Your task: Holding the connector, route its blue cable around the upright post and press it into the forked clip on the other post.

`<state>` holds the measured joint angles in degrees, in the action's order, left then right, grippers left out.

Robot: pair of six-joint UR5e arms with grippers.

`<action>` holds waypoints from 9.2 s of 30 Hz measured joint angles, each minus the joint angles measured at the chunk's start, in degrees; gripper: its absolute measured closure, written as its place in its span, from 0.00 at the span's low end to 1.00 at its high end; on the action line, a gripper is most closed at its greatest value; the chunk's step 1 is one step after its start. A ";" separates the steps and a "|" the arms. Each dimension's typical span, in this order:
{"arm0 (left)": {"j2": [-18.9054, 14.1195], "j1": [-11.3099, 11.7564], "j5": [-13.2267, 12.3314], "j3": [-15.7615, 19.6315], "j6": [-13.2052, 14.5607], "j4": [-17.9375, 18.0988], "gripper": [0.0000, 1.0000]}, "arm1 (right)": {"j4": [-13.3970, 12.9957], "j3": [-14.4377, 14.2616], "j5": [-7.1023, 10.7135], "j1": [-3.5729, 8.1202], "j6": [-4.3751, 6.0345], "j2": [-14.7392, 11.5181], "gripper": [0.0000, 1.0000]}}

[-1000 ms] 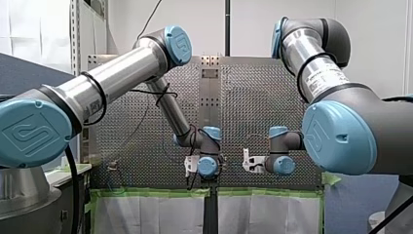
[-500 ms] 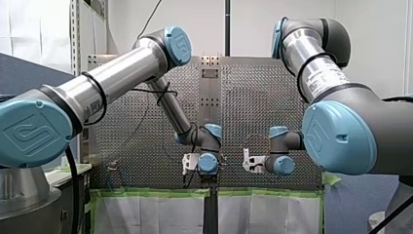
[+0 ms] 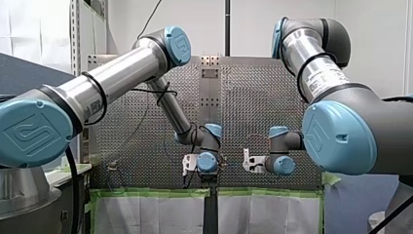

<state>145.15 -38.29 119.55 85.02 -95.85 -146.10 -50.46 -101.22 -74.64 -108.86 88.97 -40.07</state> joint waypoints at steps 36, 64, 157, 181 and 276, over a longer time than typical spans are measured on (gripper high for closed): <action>0.02 0.81 1.93 -0.15 -0.54 1.84 0.98 | 0.35 -0.01 0.01 0.03 -0.09 0.01 1.00; 0.52 0.47 1.34 -0.16 0.59 0.67 0.98 | 0.65 -0.03 -0.02 0.99 0.07 0.10 1.00; 2.88 5.07 -5.66 -9.99 2.13 -8.75 0.54 | 7.25 8.85 -1.82 2.91 -0.58 3.77 1.00; 2.54 5.15 -8.81 -9.99 7.08 -16.32 0.00 | 7.68 8.88 -1.66 2.83 -0.70 3.80 1.00; -5.36 0.89 -7.27 5.49 1.15 -10.80 0.00 | 14.84 5.65 -1.57 1.66 -11.83 -0.97 1.00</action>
<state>139.79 -37.40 112.27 90.51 -94.70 -156.90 -35.62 -95.57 -76.20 -107.19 77.14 -41.04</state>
